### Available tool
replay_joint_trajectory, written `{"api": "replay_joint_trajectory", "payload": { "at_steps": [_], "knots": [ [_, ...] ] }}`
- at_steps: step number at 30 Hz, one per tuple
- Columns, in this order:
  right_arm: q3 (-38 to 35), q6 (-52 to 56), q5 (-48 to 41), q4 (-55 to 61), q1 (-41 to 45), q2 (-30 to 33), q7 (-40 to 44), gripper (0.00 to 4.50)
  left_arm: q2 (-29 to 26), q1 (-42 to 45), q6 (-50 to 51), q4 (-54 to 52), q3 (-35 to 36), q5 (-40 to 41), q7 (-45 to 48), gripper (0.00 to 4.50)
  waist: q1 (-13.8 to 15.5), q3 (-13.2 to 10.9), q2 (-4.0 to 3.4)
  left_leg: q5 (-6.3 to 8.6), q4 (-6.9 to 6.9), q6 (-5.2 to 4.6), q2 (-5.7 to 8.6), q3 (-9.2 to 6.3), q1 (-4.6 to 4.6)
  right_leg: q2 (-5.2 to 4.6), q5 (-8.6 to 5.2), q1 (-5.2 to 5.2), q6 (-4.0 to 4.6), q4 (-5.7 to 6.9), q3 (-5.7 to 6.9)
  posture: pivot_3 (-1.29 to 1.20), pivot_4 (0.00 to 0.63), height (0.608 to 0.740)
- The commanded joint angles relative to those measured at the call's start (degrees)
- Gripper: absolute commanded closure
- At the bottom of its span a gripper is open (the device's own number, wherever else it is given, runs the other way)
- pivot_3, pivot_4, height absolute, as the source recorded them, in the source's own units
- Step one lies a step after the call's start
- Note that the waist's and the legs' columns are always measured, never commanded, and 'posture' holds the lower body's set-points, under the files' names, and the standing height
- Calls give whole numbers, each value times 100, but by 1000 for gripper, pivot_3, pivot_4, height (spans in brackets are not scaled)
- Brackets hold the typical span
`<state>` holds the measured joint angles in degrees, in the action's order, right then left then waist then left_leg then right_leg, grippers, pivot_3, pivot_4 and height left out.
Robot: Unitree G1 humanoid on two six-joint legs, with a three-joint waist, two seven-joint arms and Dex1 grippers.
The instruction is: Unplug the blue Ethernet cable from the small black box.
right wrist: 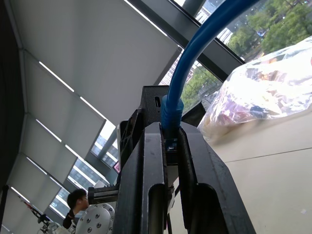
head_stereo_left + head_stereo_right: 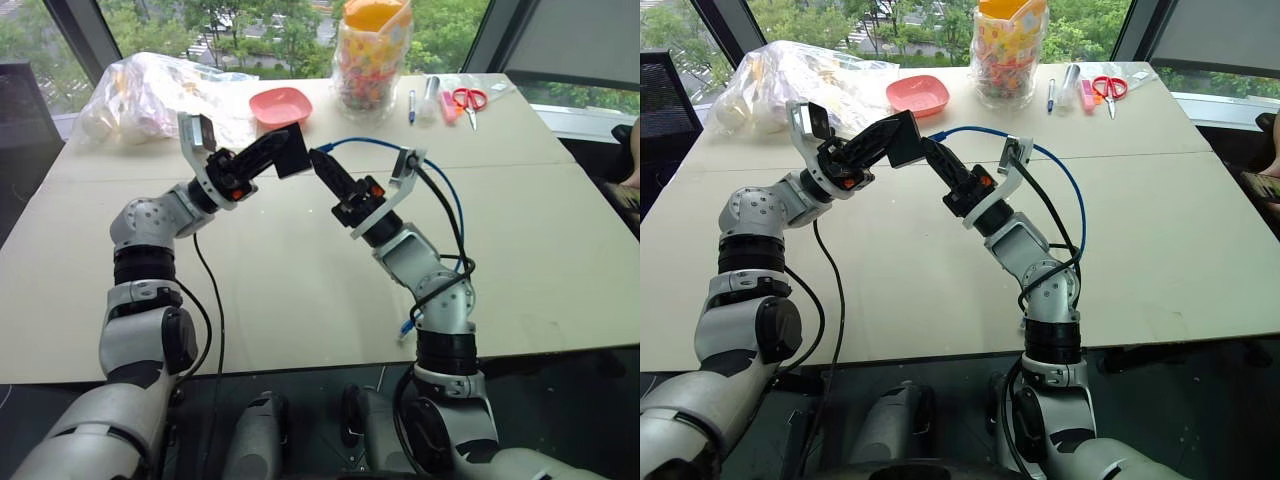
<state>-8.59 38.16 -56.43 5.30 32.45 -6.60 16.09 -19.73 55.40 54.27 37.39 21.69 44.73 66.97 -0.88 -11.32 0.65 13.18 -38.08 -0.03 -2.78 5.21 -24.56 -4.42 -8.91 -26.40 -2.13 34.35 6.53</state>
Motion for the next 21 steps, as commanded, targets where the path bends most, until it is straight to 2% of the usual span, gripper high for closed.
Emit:
{"api": "replay_joint_trajectory", "payload": {
  "at_steps": [1,8,12,15,18,21],
  "knots": [
    [-92,-140,97,-127,166,45,-119,4486,-184,102,-187,-66,97,60,-37,3986,-1,0,0,0,0,0,0,0,0,0,0,0,0,0,0,0,150,740],
    [-569,-344,172,-596,441,707,-35,4486,-747,31,-261,101,379,99,-134,3986,-8,0,-1,0,3,0,0,0,-1,0,-1,-2,1,-2,1,0,150,740],
    [-854,-380,336,-1243,974,1626,298,4486,-990,154,-496,535,804,176,-675,3986,9,-2,-2,0,3,0,3,1,-8,-4,-5,-4,8,-10,2,0,150,740],
    [-931,-418,522,-1750,1342,2095,593,4486,-961,153,-635,556,894,142,-875,3986,14,-4,-4,1,4,-1,7,3,-15,-9,-5,-9,8,-11,2,0,150,740],
    [-785,-600,1134,-2582,1862,2664,962,4486,-716,-76,-1500,117,347,-505,-1071,3986,16,-4,-4,1,5,-2,6,4,-15,-6,2,-9,-5,-10,3,0,150,740],
    [-515,-1172,2114,-4271,2871,3372,1091,4486,-443,-322,-2621,-361,-431,-1353,-1233,3986,13,-4,-4,1,5,-2,13,16,-16,-9,3,-10,-3,-11,2,0,150,740]
  ]
}}
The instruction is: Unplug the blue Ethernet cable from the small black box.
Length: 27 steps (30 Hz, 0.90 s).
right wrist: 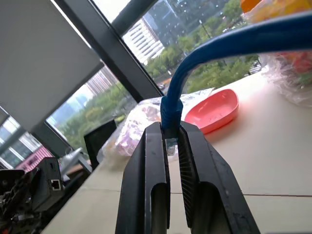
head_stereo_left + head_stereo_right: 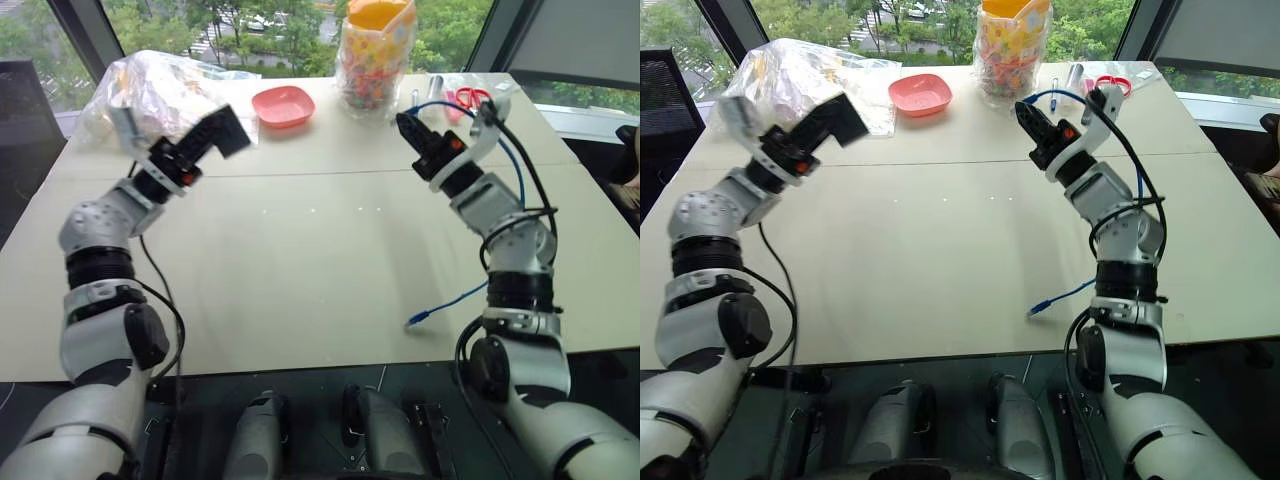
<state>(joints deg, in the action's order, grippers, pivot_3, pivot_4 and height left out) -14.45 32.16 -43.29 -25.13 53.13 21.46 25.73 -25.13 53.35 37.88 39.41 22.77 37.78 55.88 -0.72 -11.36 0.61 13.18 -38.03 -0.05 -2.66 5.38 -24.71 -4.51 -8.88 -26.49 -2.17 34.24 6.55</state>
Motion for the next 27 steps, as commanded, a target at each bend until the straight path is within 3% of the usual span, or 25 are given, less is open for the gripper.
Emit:
{"api": "replay_joint_trajectory", "payload": {
  "at_steps": [1,6,11,14,20,24,27],
  "knots": [
    [159,-789,1097,-1804,1120,738,92,4486,174,-168,-1208,-682,-703,-814,-161,3986,1,-2,1,0,0,0,8,15,-1,-2,1,-1,5,0,-1,0,150,740],
    [450,-1577,2161,-3812,1782,1035,-82,4486,590,-309,-2024,-1066,-1089,-1197,-451,3986,-21,-1,6,7,6,-13,8,36,-19,0,10,-23,1,-2,-6,0,150,740],
    [469,-1943,2655,-4507,1545,884,-208,4486,1035,-489,-2580,-1261,-1417,-1532,-829,3986,-22,-1,6,9,7,-18,7,47,-18,-1,10,-24,-1,0,-8,0,150,740],
    [344,-2048,2716,-4600,1386,737,-257,3295,1348,-549,-2904,-1164,-1527,-1719,-1139,3986,-21,-1,5,9,3,-18,8,50,-17,-3,13,-24,-6,2,-10,0,150,740],
    [303,-1929,2868,-4512,1219,643,-239,206,1645,-377,-3508,-486,-1691,-2045,-1406,3986,-17,-1,4,7,-3,-17,7,49,-15,-3,13,-21,-20,2,-11,0,150,740],
    [580,-1234,2937,-3498,691,477,228,68,1787,-21,-4190,461,-1803,-2404,-1627,3986,-10,-1,5,8,-3,-18,7,47,-15,-3,12,-21,-21,2,-10,0,150,740],
    [851,-179,2600,-955,-606,235,385,68,1954,331,-4830,1363,-1782,-2630,-1882,3986,24,0,6,8,-3,-18,5,43,-17,-3,12,-20,-21,2,-9,0,150,740]
  ]
}}
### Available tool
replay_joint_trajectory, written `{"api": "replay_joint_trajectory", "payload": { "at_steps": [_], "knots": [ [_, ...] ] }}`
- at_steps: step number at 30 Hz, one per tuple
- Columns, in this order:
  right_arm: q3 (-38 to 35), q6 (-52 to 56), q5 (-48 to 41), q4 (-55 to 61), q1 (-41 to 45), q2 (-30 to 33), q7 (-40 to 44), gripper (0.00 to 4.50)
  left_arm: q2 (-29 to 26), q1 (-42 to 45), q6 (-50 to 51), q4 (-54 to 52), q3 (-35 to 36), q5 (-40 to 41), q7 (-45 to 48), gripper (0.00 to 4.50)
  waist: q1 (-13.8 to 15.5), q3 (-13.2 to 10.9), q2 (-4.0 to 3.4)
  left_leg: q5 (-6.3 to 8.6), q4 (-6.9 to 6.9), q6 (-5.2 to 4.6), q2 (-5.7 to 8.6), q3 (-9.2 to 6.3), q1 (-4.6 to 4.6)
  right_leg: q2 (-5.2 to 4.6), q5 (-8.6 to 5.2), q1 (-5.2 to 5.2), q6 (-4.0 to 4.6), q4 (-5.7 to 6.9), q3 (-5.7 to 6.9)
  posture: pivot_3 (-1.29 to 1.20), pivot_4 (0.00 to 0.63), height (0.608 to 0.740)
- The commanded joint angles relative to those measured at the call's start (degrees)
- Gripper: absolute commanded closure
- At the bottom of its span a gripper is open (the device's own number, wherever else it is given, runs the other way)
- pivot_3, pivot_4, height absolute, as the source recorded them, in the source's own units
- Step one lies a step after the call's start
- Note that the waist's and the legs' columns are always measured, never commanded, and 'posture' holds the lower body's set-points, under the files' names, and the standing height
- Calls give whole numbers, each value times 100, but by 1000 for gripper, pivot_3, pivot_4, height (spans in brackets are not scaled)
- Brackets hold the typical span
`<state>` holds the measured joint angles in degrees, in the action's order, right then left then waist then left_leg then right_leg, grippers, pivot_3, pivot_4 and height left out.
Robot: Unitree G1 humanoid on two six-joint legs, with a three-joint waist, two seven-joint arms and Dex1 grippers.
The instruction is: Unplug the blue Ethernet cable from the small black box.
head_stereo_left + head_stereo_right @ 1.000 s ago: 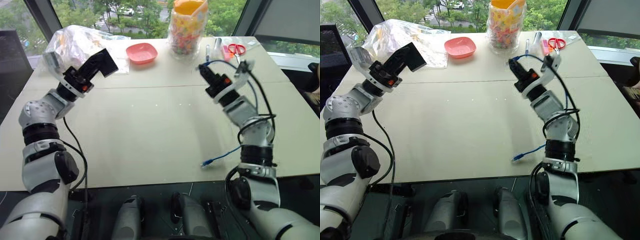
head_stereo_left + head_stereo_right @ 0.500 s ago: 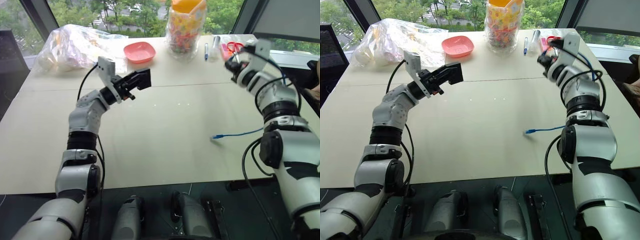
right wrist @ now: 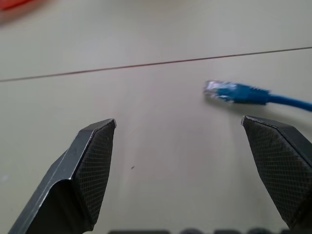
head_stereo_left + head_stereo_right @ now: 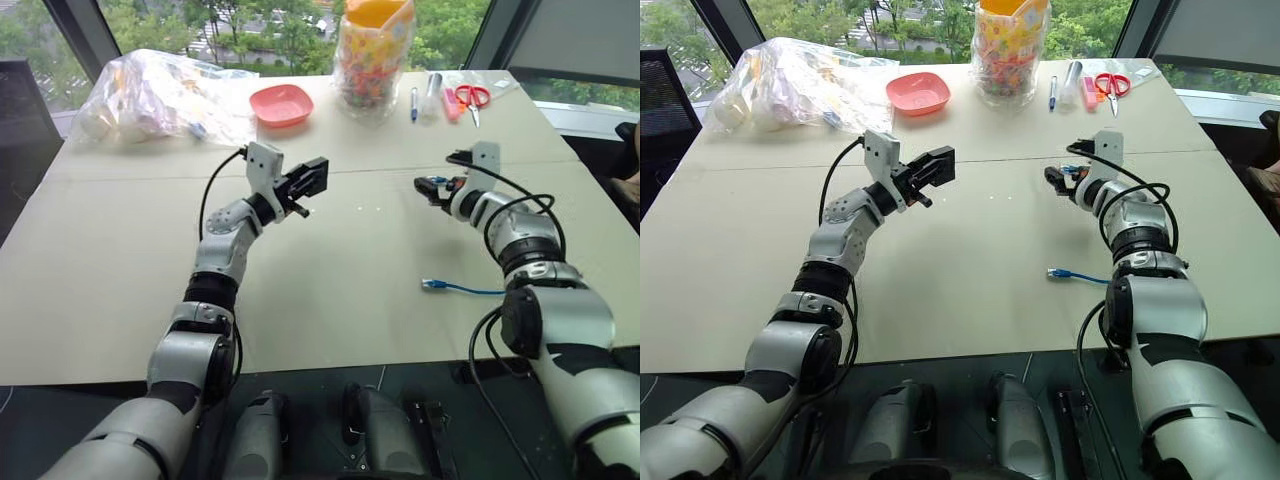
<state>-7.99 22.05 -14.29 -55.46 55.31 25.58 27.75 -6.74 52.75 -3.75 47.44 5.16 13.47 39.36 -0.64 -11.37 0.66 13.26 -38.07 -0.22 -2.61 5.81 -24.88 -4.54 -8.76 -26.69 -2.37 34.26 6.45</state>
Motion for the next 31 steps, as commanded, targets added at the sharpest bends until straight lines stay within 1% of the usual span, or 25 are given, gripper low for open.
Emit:
{"api": "replay_joint_trajectory", "payload": {
  "at_steps": [1,2,4,7,9,11,12,13,16,18,20,21,22,24,26,27,29,31],
  "knots": [
    [244,1159,-492,3087,-1347,-292,128,68,181,531,-876,913,-4,-282,-381,3986,20,1,-1,0,0,0,-4,-6,-3,0,0,1,0,-1,1,0,150,740],
    [245,1406,-609,3787,-1697,-378,54,68,219,635,-1032,1174,15,-337,-475,3986,19,2,-1,2,0,-2,-8,-6,-6,-1,0,-2,0,0,1,0,150,740],
    [219,1727,-796,4831,-2217,-541,-101,68,277,809,-1231,1623,19,-446,-621,3986,2,1,-1,5,0,-6,-9,-5,-8,-3,0,-4,0,-3,2,0,150,740],
    [-72,2037,-1110,5765,-2660,-921,-521,68,380,959,-1376,2160,-49,-675,-846,3986,-18,1,-1,5,-3,-6,-11,-6,-7,-4,-6,-6,-10,-3,3,0,150,740],
    [-187,2126,-1199,6077,-2767,-1054,-717,0,396,1004,-1398,2337,-37,-758,-858,2962,-11,1,-1,5,-5,-6,-13,-10,-5,-1,-3,-6,-5,-2,3,0,150,740],
    [-258,2169,-1270,6299,-2812,-1114,-821,0,377,1030,-1407,2435,3,-815,-929,2159,-4,1,-1,5,-7,-5,-15,-21,-5,0,-1,-5,-1,-2,4,0,150,740],
    [-275,2182,-1296,6371,-2827,-1120,-845,0,372,1041,-1412,2466,36,-828,-979,1684,-2,1,-1,5,-8,-5,-16,-24,-5,0,-1,-5,-1,-2,4,0,150,740],
    [-268,2174,-1312,6442,-2841,-1099,-835,0,347,1047,-1401,2481,44,-855,-978,1323,-1,1,-1,5,-8,-5,-16,-25,-5,0,-1,-5,-1,-3,5,0,150,740],
    [-224,2160,-1328,6541,-2875,-1021,-754,0,256,1049,-1276,2472,78,-831,-768,58,-4,1,-1,6,-6,-6,-16,-24,-5,-1,-2,-5,-1,-5,4,0,150,740],
    [-182,2114,-1331,6591,-2911,-948,-643,0,161,1039,-1149,2407,108,-777,-588,58,-2,1,-1,6,-4,-7,-14,-21,-6,0,-2,-5,-1,-4,5,0,150,740],
    [-144,2057,-1359,6702,-2992,-818,-453,0,2,961,-1038,2175,164,-636,-152,58,-3,1,-1,6,-4,-7,-13,-16,-6,0,-2,-5,-1,-4,5,0,150,740],
    [-147,2030,-1394,6789,-3070,-712,-317,0,-153,823,-763,1816,192,-476,275,58,-4,1,0,6,-4,-7,-13,-14,-6,-1,-2,-5,-1,-4,5,0,150,740],
    [-165,2007,-1432,6917,-3197,-581,-172,0,-358,507,-306,1094,176,-247,774,58,-11,1,-1,6,-5,-7,-13,-14,-7,-1,-2,-5,-1,-5,5,0,150,740],
    [-224,1966,-1526,7175,-3473,-356,51,0,-851,-411,1028,-870,70,279,1447,58,-73,2,-2,7,-4,-6,-19,-21,-7,0,-2,-6,1,-4,3,0,150,740],
    [-264,1935,-1613,7425,-3734,-195,191,0,-1227,-1243,2126,-2533,-4,676,1501,58,-122,2,-3,10,12,-10,-23,-19,4,4,1,-6,17,-2,-6,0,150,740],
    [-285,1937,-1680,7591,-3871,-134,256,0,-1405,-1616,2545,-3169,19,823,1412,58,-121,2,-3,10,12,-12,-22,-23,7,5,-3,-5,17,6,-5,0,150,740],
    [-293,1975,-1798,7894,-4119,-31,346,0,-1659,-2214,3221,-4176,140,1104,1146,58,-76,2,-4,10,11,-11,-22,-26,8,6,-5,-5,16,10,-5,0,150,740],
    [-243,2034,-1868,8159,-4394,88,439,0,-1843,-2767,3685,-5005,268,1290,878,58,-38,2,-3,9,-2,-8,-23,-28,8,7,-15,-3,-1,8,-5,0,150,740]
  ]
}}
